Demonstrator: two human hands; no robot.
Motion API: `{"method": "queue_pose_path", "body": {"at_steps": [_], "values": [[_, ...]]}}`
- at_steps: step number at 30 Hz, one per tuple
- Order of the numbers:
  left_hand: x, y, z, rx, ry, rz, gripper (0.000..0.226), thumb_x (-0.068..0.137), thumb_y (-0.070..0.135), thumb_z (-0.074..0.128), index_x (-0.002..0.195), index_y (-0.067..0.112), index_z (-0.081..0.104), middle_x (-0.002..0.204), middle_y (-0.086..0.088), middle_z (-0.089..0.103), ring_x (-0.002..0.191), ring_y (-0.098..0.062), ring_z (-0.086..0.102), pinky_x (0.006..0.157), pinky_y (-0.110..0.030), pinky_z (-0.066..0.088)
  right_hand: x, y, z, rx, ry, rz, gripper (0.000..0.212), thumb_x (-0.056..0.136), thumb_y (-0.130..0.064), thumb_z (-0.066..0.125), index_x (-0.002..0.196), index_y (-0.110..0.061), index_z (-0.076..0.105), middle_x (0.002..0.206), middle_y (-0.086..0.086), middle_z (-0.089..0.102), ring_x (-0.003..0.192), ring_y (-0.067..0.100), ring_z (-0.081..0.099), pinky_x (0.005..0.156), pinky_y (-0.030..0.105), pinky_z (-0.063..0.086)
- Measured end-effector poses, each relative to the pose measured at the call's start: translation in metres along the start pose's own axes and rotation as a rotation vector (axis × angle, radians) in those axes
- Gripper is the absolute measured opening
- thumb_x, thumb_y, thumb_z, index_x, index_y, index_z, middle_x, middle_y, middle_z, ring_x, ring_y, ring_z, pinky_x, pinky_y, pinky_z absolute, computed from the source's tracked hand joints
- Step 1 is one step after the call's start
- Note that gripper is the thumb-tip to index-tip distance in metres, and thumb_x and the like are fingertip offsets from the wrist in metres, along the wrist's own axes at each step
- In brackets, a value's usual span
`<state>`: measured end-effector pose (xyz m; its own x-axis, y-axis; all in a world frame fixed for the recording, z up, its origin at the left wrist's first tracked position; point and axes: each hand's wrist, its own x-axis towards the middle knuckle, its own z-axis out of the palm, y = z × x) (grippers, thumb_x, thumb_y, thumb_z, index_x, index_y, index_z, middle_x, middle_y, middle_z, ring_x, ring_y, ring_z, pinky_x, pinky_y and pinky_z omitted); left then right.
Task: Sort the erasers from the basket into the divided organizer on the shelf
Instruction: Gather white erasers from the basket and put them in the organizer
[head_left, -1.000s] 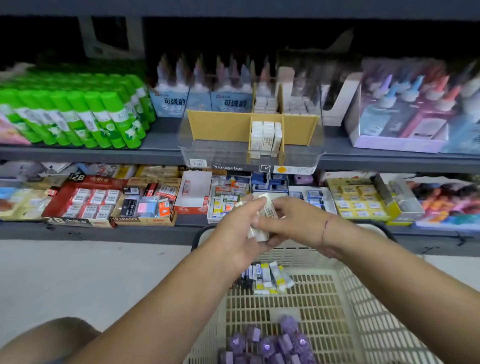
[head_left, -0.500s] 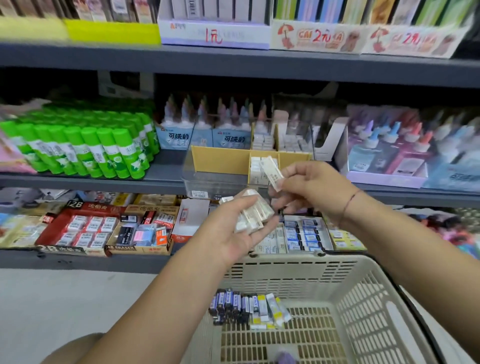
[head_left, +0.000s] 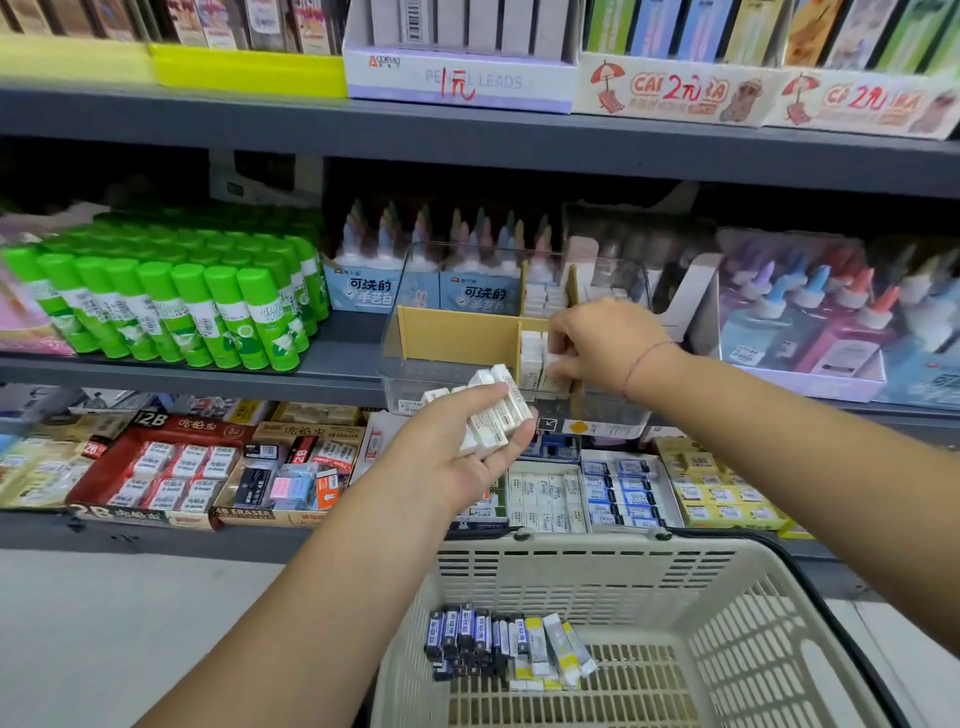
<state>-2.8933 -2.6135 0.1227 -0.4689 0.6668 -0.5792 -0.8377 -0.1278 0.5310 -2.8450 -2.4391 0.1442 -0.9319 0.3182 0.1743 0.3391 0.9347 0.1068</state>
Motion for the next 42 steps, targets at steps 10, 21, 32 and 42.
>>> {"method": "queue_pose_path", "body": {"at_steps": [10, 21, 32, 42], "values": [[0.002, -0.004, -0.004, 0.026, 0.030, -0.034, 0.010, 0.080, -0.005, 0.068, 0.088, -0.002, 0.064, 0.093, -0.022, 0.069, 0.088, -0.034, 0.065, 0.060, -0.037, 0.060, -0.009, 0.000, 0.010, 0.181, 0.116, 0.068, 0.019, 0.087, -0.040, 0.063, 0.091, -0.022, 0.057, 0.076, -0.008, 0.055, 0.073, 0.014, 0.053, 0.067, 0.027, 0.040], [0.002, -0.009, 0.000, 0.090, -0.011, 0.027, 0.004, 0.082, -0.002, 0.067, 0.084, 0.000, 0.064, 0.085, -0.018, 0.072, 0.083, -0.028, 0.068, 0.065, -0.037, 0.060, -0.039, -0.027, -0.021, 1.270, -0.196, 0.315, 0.006, 0.083, -0.007, 0.069, 0.086, -0.002, 0.070, 0.064, 0.003, 0.064, 0.051, 0.004, 0.053, 0.051, 0.016, 0.049], [0.000, -0.002, -0.004, 0.000, 0.052, 0.048, 0.003, 0.085, -0.006, 0.063, 0.087, -0.005, 0.060, 0.087, -0.022, 0.067, 0.082, -0.031, 0.066, 0.078, -0.041, 0.053, -0.013, 0.015, -0.039, 0.602, -0.129, 0.125, 0.012, 0.076, -0.011, 0.077, 0.084, -0.011, 0.069, 0.072, 0.002, 0.071, 0.058, 0.012, 0.068, 0.059, 0.019, 0.056], [0.002, -0.002, -0.004, -0.036, 0.069, 0.040, 0.007, 0.082, -0.005, 0.068, 0.085, -0.004, 0.062, 0.091, -0.023, 0.066, 0.089, -0.033, 0.066, 0.078, -0.041, 0.056, 0.000, -0.011, 0.000, 0.388, -0.068, 0.039, 0.019, 0.078, -0.019, 0.076, 0.093, -0.011, 0.067, 0.087, -0.003, 0.061, 0.078, 0.009, 0.056, 0.074, 0.019, 0.045]]}}
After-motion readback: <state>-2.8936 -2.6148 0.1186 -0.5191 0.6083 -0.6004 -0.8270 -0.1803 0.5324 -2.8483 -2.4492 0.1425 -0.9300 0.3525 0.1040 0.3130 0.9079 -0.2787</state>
